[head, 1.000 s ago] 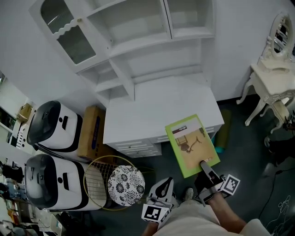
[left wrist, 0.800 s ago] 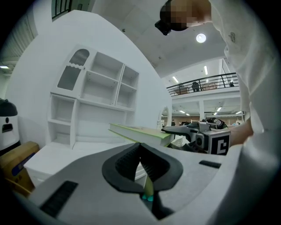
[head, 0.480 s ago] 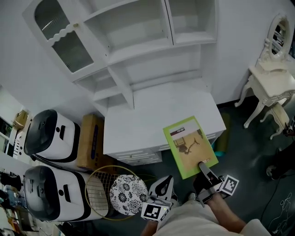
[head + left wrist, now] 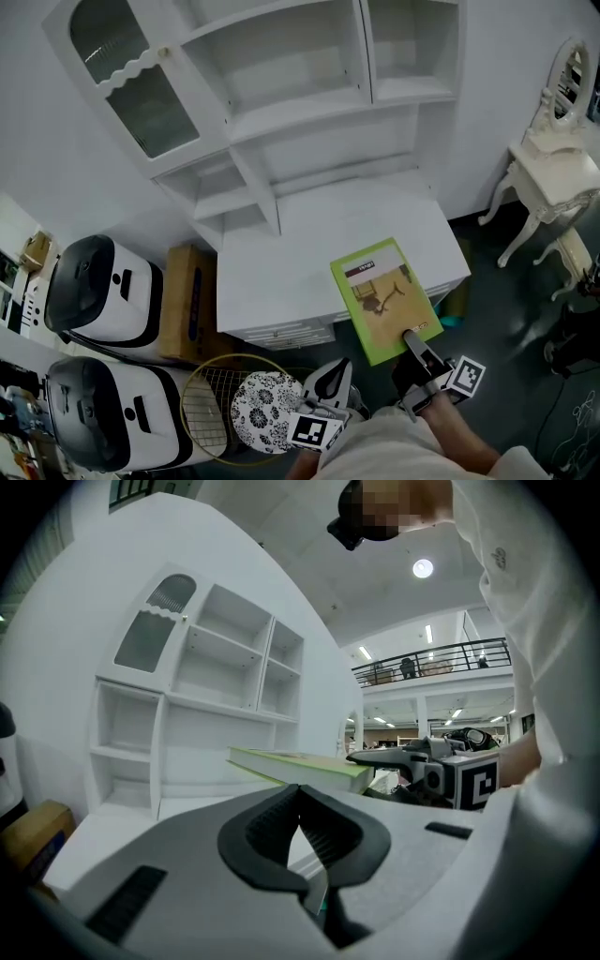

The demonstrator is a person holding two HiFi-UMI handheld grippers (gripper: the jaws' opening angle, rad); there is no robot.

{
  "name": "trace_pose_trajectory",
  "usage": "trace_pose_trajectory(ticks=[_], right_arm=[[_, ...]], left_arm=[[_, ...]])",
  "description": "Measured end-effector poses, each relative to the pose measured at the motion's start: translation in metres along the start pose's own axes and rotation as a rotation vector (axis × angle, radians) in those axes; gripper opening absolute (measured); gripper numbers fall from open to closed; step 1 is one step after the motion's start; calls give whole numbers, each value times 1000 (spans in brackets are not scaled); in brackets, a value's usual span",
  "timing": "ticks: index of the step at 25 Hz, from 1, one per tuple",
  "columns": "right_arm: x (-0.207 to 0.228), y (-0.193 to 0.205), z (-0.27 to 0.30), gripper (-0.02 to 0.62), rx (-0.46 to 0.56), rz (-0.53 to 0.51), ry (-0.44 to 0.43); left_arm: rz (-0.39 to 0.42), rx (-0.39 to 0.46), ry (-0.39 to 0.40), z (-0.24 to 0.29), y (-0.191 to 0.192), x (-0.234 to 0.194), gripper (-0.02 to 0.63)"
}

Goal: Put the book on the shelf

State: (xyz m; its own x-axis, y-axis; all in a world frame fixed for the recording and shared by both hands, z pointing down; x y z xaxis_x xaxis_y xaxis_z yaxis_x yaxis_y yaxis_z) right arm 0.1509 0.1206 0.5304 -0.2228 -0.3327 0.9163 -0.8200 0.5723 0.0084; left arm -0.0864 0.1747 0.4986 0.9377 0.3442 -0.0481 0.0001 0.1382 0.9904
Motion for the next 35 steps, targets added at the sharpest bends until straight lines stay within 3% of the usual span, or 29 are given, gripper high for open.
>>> trace_pose_trajectory(ticks=[7, 16, 21, 35], right_arm=[[12, 16, 24, 155, 47, -8, 10], [16, 20, 41, 155, 71, -22, 11], [18, 14, 53, 155, 63, -19, 9], [32, -30, 87, 155, 24, 5, 9]], left_arm=[[-9, 14, 46, 7, 2, -38, 3], [7, -47, 86, 18, 9, -63, 3], [-16, 8, 97, 31, 2, -60, 3], [-25, -4, 42, 75, -9, -60, 3]])
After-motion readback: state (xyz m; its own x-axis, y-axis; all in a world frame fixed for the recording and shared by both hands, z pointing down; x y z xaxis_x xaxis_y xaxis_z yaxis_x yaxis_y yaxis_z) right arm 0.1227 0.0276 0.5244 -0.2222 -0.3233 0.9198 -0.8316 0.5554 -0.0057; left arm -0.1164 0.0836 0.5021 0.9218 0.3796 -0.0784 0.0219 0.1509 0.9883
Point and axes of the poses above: the fingertips, and each gripper's own axes: z forward along the fingers, x to its right, y out of its underside, the point moved 10 cm from there along -z, backward along the fingers, and after that the axes turned 13 degrees about -y, right-handed, at the moved point
